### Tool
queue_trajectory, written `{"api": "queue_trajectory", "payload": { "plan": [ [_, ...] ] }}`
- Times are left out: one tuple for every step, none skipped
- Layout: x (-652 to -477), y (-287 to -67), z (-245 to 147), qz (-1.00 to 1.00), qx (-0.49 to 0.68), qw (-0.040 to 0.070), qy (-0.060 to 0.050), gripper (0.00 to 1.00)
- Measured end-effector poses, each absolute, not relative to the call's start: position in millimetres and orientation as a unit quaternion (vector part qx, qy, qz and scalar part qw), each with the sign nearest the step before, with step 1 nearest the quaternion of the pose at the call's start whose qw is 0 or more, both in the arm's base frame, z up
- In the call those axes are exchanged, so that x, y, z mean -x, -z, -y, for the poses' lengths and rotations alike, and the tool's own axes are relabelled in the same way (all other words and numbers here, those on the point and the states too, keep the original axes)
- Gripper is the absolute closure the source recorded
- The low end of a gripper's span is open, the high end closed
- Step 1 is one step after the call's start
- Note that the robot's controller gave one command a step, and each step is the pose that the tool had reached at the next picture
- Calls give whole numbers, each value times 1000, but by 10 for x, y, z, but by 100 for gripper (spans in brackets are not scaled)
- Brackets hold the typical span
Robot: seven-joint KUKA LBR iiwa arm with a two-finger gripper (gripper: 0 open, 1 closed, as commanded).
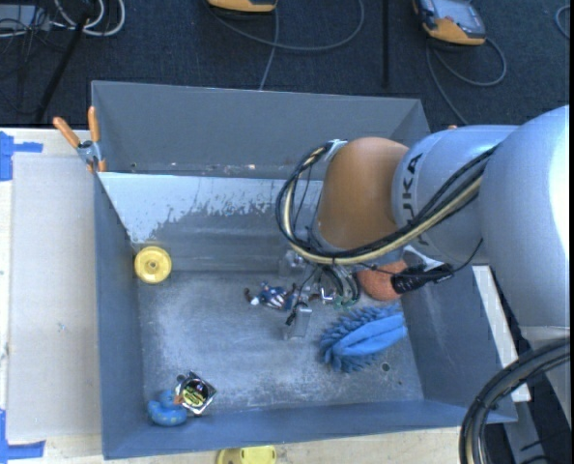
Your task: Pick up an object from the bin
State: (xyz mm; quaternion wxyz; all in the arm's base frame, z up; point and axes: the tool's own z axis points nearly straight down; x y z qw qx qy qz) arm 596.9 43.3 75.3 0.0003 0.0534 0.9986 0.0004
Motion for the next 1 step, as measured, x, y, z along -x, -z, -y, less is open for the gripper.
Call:
{"api": "queue_trajectory", "payload": {
  "plan": [
    [-5969, -648, -447, -999, -50, -1, 0, 0]
  ]
}}
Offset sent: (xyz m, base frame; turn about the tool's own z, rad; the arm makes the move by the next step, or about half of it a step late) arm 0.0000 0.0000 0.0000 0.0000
